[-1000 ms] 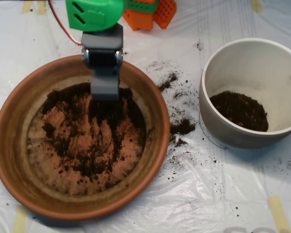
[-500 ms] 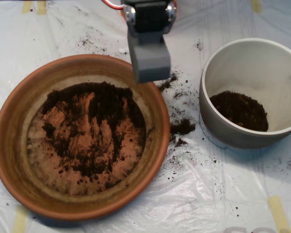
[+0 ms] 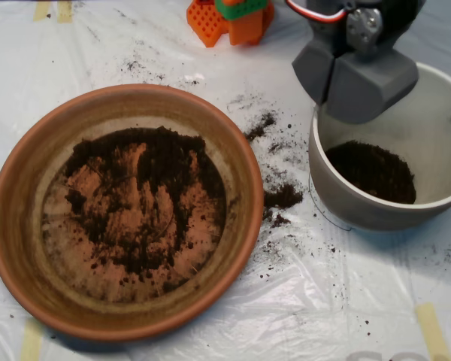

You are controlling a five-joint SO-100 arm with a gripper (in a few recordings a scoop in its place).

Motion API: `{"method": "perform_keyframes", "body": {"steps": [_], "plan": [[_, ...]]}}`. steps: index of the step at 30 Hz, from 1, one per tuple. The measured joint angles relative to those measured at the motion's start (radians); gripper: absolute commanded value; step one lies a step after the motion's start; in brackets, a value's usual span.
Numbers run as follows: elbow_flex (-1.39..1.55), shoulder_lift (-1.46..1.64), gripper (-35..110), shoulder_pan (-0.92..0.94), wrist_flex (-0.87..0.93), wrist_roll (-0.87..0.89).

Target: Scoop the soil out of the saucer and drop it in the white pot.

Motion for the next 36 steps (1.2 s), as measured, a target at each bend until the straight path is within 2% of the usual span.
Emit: {"method": "perform_keyframes", "body": {"steps": [2,3,5,7,15,21,36], "plan": [[0.000,0.000,1,-0.038,-0.006,-0.017],[0.000,0.000,8,-0.055,-0.008,-0.020],[0.000,0.000,36,-0.077,-0.008,-0.021],[0.021,0.000,44,-0.083,-0.015,-0.026],[0.213,0.066,37,-0.086,-0.100,-0.035],[0.242,0.124,37,-0.052,-0.126,0.000],[0.094,0.169,48,0.193,-0.046,0.121]]}}
